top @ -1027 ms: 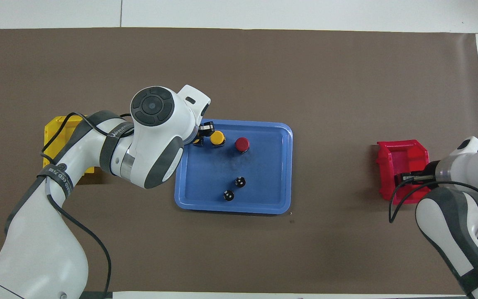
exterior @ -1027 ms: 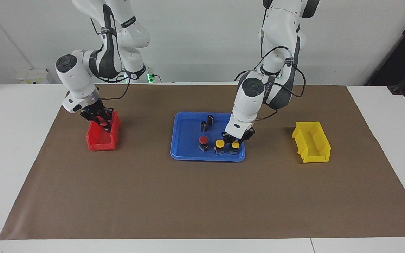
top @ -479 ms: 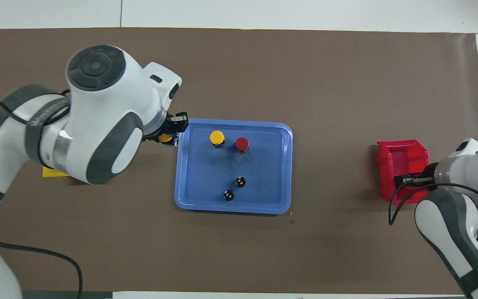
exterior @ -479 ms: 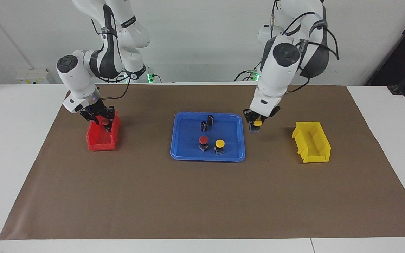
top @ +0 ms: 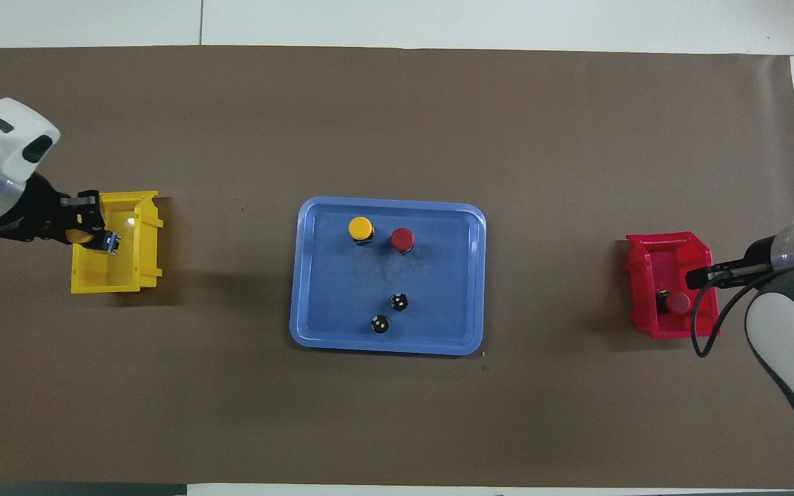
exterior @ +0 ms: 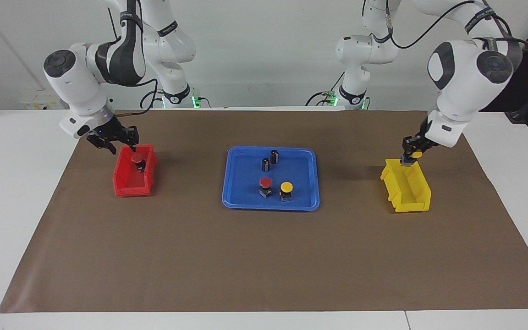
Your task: Sort red and yellow buttons by color
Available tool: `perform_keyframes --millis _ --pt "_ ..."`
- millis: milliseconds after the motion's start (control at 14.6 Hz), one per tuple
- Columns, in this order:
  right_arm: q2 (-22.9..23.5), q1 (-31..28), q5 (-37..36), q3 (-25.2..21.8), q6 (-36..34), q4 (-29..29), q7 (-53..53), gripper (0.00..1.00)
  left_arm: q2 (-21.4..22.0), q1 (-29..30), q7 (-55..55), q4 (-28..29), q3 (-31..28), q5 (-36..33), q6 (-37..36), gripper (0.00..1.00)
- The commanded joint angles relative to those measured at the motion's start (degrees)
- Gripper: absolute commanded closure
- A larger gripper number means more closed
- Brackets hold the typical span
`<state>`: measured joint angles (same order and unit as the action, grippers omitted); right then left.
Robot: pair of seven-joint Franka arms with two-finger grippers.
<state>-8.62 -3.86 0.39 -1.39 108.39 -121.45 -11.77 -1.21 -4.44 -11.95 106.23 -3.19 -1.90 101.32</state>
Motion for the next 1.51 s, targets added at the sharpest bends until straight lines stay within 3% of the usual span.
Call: perform_keyframes --millis 0,68,274,479,548,684,1027,1095,1163,1300,1437 --pt "7.0 7.2 1.7 0.5 -7.8 14.2 10.0 0.16 5.9 1.6 -0.4 12.9 0.9 -0.7 12.5 0.98" --pt "8.7 10.5 3.1 0.5 -7.5 17.3 14.1 0.14 6.4 1.7 -0.6 15.6 0.9 -0.7 16.6 0.98" --pt "11.9 20.5 4.1 0.4 -2.2 21.2 27.4 0.03 6.0 1.6 -0.7 18.0 0.9 -0.8 18.8 0.99" --pt "24.2 29.8 2.6 0.4 -1.0 33.9 43.5 0.01 5.6 1.2 -0.3 20.0 0.9 -0.7 20.1 0.98" --pt "27.1 32.0 0.4 0.5 -0.4 35.6 46.2 0.01 5.8 1.0 -0.3 21.3 1.0 -0.8 20.5 0.98" --pt "31.9 36.6 -3.3 0.4 3.4 36.1 51.9 0.01 5.1 1.1 -0.3 22.4 0.9 -0.8 22.9 0.99" --pt "35.1 39.6 -4.2 0.4 11.5 32.4 56.7 0.01 2.7 1.6 0.0 23.7 0.9 -0.8 26.9 0.98" --pt "35.0 39.4 -4.2 0.5 12.9 30.6 56.6 0.01 2.7 1.7 0.0 24.3 0.9 -0.7 28.2 0.90" --pt "34.6 39.1 -4.2 0.5 13.9 29.1 56.4 0.01 2.7 1.7 0.1 24.4 0.9 -0.8 28.5 0.68" --pt "34.2 39.1 -4.2 0.5 15.1 27.2 56.1 0.02 2.7 1.8 0.1 24.4 0.9 -0.8 28.2 0.44" --pt "33.6 39.1 -4.2 0.5 15.3 25.8 54.9 0.09 2.7 1.7 0.1 24.2 0.9 -0.8 28.0 0.43"
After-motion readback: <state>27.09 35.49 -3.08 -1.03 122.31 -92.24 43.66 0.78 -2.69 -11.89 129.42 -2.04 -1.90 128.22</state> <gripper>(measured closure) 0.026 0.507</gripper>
